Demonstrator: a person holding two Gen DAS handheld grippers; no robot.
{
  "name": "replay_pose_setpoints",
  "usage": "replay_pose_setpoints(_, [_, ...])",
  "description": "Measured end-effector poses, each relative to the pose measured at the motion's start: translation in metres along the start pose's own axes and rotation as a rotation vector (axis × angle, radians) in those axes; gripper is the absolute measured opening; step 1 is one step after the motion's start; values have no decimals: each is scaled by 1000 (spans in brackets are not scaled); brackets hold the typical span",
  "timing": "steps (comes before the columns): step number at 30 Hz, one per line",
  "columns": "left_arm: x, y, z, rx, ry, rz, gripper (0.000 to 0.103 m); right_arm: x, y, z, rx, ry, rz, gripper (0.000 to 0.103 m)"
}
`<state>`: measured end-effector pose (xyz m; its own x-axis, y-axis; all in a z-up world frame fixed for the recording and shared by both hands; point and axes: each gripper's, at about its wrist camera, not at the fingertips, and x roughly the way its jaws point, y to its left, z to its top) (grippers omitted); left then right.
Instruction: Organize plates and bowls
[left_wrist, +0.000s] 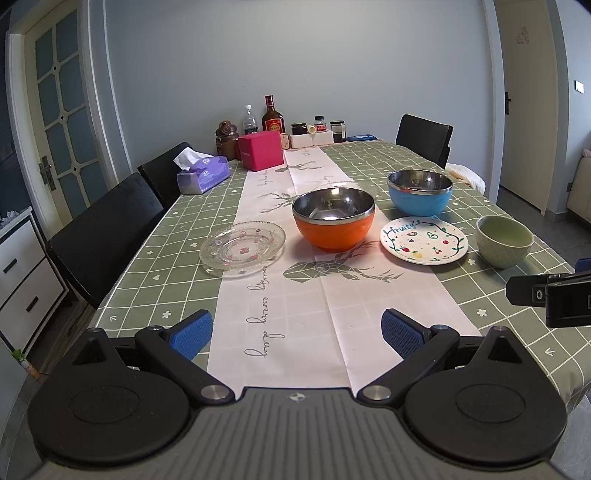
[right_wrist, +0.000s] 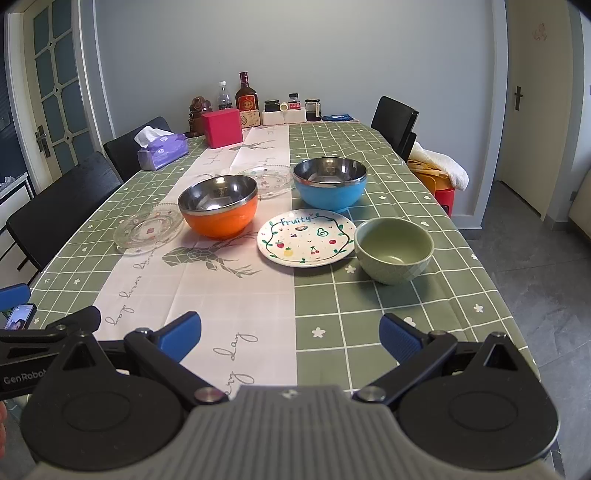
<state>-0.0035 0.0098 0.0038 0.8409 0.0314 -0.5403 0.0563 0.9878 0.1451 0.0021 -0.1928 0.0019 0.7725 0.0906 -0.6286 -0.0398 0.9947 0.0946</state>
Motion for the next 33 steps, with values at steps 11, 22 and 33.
replay_pose_setpoints(11, [1,-2,-1,-1,2,-1,103,1,0,-2,0,5,3,100])
replay_pose_setpoints(22, [2,-5,-1,-2,6,-3,103,1,0,-2,2,12,6,100])
replay_pose_setpoints(33, [3,-5,-2,-4,9,-6,103,2,2,-1,-2,20,1,100])
